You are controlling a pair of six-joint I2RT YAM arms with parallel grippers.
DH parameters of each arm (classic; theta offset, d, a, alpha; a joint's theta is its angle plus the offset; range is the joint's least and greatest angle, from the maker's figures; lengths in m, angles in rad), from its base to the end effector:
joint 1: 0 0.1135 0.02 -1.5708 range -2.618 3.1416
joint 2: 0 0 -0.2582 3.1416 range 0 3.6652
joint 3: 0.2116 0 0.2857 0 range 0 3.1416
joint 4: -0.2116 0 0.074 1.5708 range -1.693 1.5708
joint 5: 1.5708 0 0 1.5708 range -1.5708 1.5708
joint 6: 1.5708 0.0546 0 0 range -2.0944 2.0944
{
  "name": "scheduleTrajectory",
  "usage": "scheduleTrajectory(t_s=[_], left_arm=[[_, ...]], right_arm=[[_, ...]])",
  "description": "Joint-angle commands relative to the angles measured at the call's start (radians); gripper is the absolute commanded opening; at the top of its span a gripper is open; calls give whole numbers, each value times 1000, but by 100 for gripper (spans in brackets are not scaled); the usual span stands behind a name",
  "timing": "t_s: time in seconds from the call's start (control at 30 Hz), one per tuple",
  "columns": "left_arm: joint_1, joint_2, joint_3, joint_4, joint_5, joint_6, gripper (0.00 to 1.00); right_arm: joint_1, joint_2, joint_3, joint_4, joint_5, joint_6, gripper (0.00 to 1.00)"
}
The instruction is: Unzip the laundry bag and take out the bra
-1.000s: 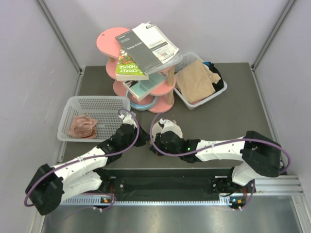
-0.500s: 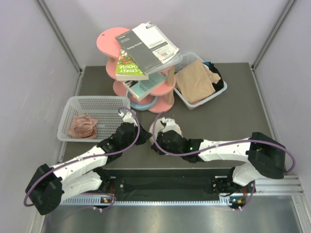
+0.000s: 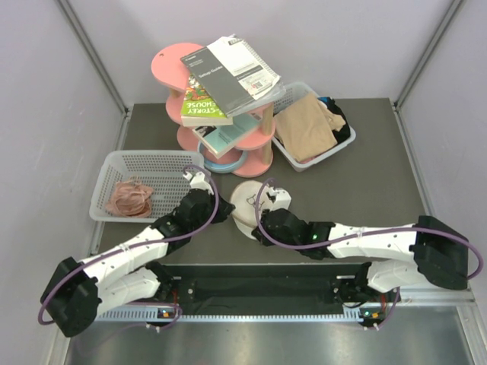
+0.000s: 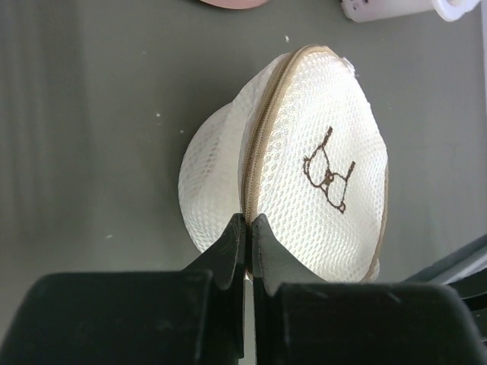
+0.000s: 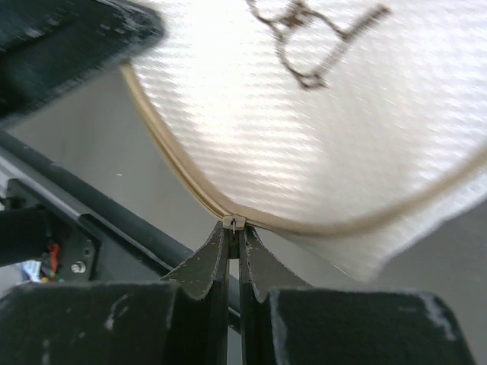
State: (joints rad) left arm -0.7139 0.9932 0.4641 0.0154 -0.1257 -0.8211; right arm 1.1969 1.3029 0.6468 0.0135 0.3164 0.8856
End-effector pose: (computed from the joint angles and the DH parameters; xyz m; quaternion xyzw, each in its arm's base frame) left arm 0.2026 -0.1664 0.1776 -0.0778 0.8589 -0.3104 0.3998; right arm 0.1292 0.2827 0.1642 -0.0672 0.8833 0.3103 0.3449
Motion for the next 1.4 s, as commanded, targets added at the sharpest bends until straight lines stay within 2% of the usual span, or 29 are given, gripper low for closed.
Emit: scheduleTrajectory(t_s=[0.0, 0.33, 0.4, 0.43, 0.47, 0.53, 0.6, 0.77, 0.93, 1.07, 1.2, 1.23, 1.37], left_arm=[[27, 16, 42, -35, -68, 60, 0], [33, 119, 108, 57, -28, 125, 0], [33, 153, 140, 52, -17, 135, 20], [33, 159, 149, 49, -11, 140, 53], [33, 168, 160, 46, -5, 142, 65], [33, 170, 159, 43, 6, 143, 82], [33, 157, 142, 26, 9, 132, 84], [33, 84, 70, -8, 53, 71, 82], [33, 50, -16, 75, 165, -16, 78], [31, 59, -39, 86, 195, -41, 73], [31, 48, -44, 97, 184, -47, 55], [31, 47, -44, 97, 179, -47, 44], [31, 48, -42, 93, 164, -47, 19]], right_arm=[[4, -56, -26, -69, 69, 15, 0], [4, -36, -7, -34, 47, -4, 0], [6, -24, 1, -21, 41, -5, 0], [4, -21, 2, -21, 33, -7, 0], [4, -14, 2, 5, 30, -7, 0], [4, 2, 13, 13, 24, -7, 0], [4, 21, 27, 14, 23, -10, 0], [4, 61, 59, 31, 7, -25, 0], [4, 107, 102, 51, -14, -46, 0], [4, 156, 146, 75, -37, -60, 0], [4, 190, 166, 103, -62, -63, 0], [4, 194, 169, 108, -65, -65, 0], [4, 206, 168, 106, -69, -65, 0]])
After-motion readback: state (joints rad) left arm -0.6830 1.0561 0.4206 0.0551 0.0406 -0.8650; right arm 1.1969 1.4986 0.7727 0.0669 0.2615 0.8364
